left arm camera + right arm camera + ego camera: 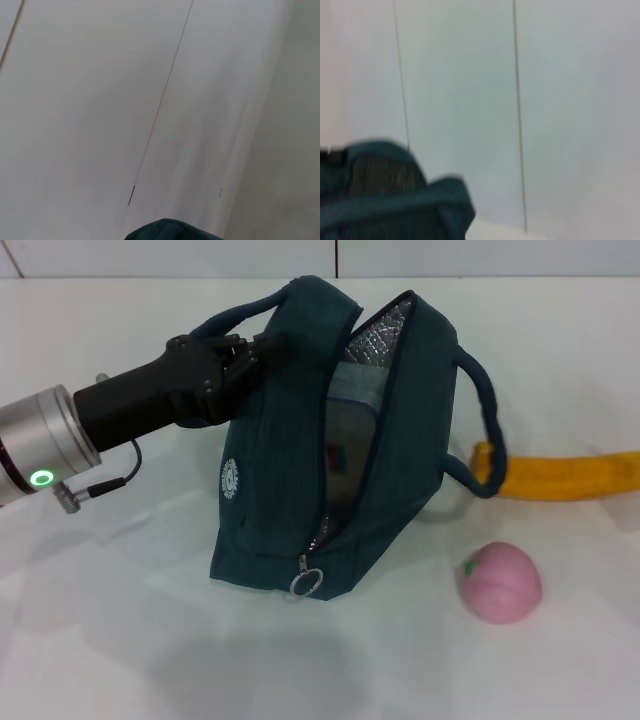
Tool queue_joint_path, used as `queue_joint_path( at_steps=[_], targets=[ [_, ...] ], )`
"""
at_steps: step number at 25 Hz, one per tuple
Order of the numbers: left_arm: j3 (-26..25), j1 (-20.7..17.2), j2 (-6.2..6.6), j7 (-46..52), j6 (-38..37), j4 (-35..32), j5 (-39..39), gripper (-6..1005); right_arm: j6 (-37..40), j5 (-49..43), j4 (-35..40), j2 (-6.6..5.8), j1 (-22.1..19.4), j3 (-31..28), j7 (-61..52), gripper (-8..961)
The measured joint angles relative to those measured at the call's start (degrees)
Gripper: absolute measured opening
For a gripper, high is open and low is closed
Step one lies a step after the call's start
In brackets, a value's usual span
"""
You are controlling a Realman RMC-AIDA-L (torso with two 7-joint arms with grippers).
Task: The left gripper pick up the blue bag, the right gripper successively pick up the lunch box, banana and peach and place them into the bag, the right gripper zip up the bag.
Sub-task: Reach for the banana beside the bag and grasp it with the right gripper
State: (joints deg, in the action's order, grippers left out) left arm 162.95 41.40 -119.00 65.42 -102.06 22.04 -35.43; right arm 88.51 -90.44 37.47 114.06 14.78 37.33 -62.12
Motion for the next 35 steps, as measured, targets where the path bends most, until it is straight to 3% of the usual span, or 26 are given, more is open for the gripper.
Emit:
queue_joint_path(
  at_steps=[2,8,16,21,28,35],
  targets=[
    [0.0,0.0,0.00,0.0,0.0,0.0,0.0,53,2.5,0.5,-1.2,-0.02,-0.1,-2.5,1.3,378],
    [0.0,0.0,-0.14,0.0,0.0,-0.1,0.0,53,3.6,-0.7,-1.6,-0.22,-0.1,-2.5,1.7,186],
    [0.0,0.3,-0.27,0.0,0.0,-0.1,0.0,53,4.3,-7.4,-1.0,0.08,1.8,-1.7,0.4,204],
    [0.0,0.5,-0.35,0.0,0.1,-0.2,0.0,53,-0.4,-7.6,1.1,0.27,3.0,5.5,-1.3,433],
    [0.0,0.5,-0.30,0.0,0.2,-0.8,0.0,53,-11.4,-10.5,9.5,0.38,3.2,19.2,-10.2,583],
    [0.0,0.6,-0.27,0.0,0.3,-0.8,-0.5,53,-12.2,-12.2,12.8,0.49,5.5,23.4,-12.6,738]
  ],
)
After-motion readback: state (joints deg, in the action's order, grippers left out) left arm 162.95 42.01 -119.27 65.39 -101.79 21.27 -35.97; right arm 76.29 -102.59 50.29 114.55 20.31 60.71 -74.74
